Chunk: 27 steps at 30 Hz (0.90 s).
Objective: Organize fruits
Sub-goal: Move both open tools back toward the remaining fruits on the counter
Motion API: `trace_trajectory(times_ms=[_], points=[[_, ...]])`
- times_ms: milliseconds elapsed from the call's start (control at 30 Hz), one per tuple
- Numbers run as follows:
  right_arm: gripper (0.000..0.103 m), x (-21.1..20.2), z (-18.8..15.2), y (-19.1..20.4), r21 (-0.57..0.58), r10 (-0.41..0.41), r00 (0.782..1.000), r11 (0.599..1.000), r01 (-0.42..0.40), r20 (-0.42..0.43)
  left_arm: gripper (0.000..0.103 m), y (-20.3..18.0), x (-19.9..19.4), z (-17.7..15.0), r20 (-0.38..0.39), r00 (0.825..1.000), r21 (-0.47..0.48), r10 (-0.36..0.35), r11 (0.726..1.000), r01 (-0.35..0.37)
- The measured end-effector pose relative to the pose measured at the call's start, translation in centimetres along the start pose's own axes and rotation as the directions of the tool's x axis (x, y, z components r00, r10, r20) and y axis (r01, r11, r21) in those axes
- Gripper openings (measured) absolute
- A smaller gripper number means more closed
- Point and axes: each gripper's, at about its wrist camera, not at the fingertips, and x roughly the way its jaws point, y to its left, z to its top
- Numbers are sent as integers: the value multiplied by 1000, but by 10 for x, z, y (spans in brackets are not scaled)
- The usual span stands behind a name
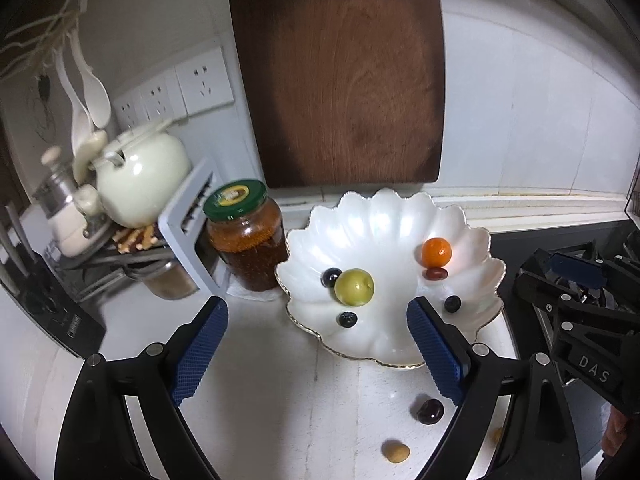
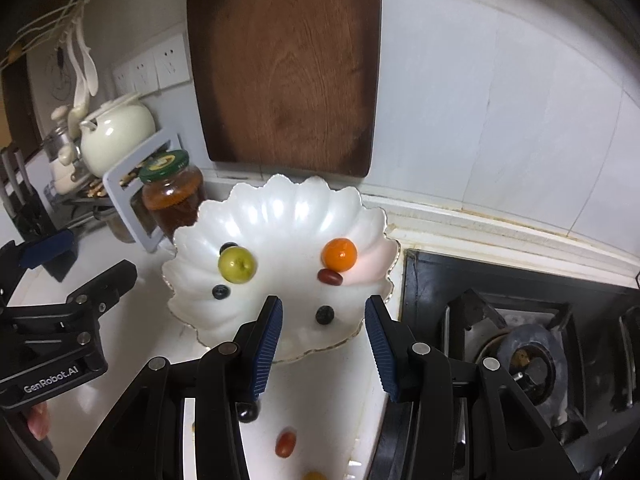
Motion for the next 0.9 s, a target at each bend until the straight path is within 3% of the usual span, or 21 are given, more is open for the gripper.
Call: trace_trajectory(times_ms=[300, 900], points=[[44, -34, -15, -1, 7, -1, 998, 1000, 1, 65, 93, -1, -35, -12, 62, 998, 14, -27, 1000, 26], [44, -77, -59, 2, -19, -23, 994, 999, 26, 109, 93, -7, -79, -48, 96, 994, 42, -58, 998, 55]])
